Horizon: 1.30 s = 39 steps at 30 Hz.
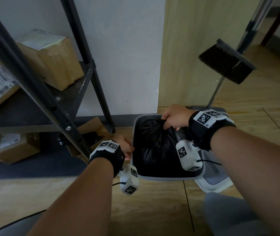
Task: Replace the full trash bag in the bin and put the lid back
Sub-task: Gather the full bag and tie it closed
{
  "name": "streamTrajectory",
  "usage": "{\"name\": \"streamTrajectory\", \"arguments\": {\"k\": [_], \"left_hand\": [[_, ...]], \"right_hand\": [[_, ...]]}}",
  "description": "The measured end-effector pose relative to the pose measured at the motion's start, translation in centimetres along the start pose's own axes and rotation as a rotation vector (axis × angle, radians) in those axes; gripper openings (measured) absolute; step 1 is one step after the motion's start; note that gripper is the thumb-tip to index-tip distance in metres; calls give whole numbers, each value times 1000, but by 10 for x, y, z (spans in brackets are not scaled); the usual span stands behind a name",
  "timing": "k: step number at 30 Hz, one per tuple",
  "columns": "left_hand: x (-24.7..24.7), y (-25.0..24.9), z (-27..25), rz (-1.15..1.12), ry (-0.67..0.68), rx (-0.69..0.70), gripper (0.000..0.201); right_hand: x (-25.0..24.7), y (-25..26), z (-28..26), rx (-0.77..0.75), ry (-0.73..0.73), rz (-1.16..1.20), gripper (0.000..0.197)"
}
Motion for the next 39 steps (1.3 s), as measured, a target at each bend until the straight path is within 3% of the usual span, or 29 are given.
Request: {"name": "streamTrajectory", "arguments": {"k": [5,9,12,15,18,21,25,30,33,39], "left_hand": [[0,-5,-6,4,-62,9,26],[0,5,6,160,-43,35,24],[0,5,2,240,-7,52,18],[-2,3,-6,214,5,-3,15],[-5,-6,-5,207,-24,70,28],[-11,-7,-5,113,-74,33,14],[-13,-16,-10,-18,-94,2,15],[-18,-15,6,-90,-97,-22,10],[-18,-10,18,-154,-82,-36,8],[-13,-9,34,-241,-26,-43,12]], "right_hand": [[-30,8,-18,-9,-87,100,15],[-66,19,-34,-34,-199,160,8],[-94,24,-42,-49,-286,236,17],[-127,24,-50,-47,-397,319,19],[-158,14,-59,-23,-447,505,8],[-186,-1,-63,-4,-529,698,22],[-208,-14,-56,-17,-685,837,18],[-188,-40,-4,69,-713,747,10],[-162,-59,20,138,-708,822,25],[-117,-76,67,189,-648,854,30]]}}
Point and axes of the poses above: each hand's wrist, its own z-axis towards the middle knuckle, its own x-axis out of the palm, y = z × x, the point moved 8 cm from there along z, towards the middle knuckle, and after that the axes turned 10 degrees about x, right-handed, at the moved point
